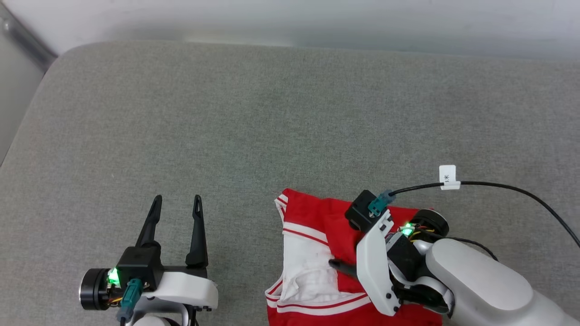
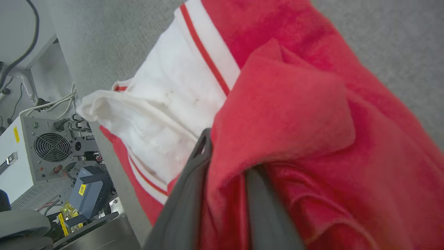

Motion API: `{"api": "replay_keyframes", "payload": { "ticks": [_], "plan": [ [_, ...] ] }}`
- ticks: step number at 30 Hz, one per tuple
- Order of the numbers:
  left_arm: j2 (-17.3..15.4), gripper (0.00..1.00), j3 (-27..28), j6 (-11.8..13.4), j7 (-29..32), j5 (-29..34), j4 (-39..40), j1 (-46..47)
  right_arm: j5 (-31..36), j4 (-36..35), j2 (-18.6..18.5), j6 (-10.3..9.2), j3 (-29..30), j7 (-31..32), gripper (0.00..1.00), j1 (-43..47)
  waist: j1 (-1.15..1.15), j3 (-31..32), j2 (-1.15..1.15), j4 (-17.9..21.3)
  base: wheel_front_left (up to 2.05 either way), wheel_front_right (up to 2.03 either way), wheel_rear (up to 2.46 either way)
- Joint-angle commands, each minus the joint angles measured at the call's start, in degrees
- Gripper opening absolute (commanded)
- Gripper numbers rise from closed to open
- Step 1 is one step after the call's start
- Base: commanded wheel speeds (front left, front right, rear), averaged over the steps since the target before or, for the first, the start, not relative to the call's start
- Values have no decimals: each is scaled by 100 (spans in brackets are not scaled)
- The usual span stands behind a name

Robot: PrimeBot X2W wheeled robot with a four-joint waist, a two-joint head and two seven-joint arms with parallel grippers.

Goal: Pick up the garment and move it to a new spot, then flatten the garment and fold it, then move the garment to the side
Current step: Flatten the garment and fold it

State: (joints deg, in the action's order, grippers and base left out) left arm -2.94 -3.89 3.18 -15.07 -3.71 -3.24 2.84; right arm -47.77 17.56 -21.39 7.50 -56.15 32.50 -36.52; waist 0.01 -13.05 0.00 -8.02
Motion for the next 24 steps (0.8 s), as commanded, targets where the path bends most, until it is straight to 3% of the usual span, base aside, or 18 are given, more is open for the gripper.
{"api": "replay_keyframes", "payload": {
  "ticks": [1, 7, 13, 18, 24],
  "plan": [
    [8, 100, 4, 16, -13, -16, -31, -36, 22, -5, -88, -2, -82, -152, 100, -105, -1, 96, 0, 33, 0, 0, 0],
    [7, 100, 30, -16, -13, -2, -83, -163, -145, -613, -525, -2, -88, -975, 100, -180, -1, 403, 0, 167, 0, 0, 0],
    [8, 100, 119, -60, -13, 26, -89, -298, 267, -835, -936, -2, 834, -2320, 100, -86, -1, 601, 0, 339, 0, 0, 0],
    [8, 100, 137, -41, -13, 41, -74, -417, 1017, -543, -770, -2, 2126, -3593, 100, 395, -1, 722, 0, 481, 0, 0, 0],
    [7, 100, 176, -71, -13, 92, -70, -544, 2033, -248, -289, -2, 3652, -4551, 100, 1150, -1, 831, 0, 606, 0, 0, 0]
  ]
}}
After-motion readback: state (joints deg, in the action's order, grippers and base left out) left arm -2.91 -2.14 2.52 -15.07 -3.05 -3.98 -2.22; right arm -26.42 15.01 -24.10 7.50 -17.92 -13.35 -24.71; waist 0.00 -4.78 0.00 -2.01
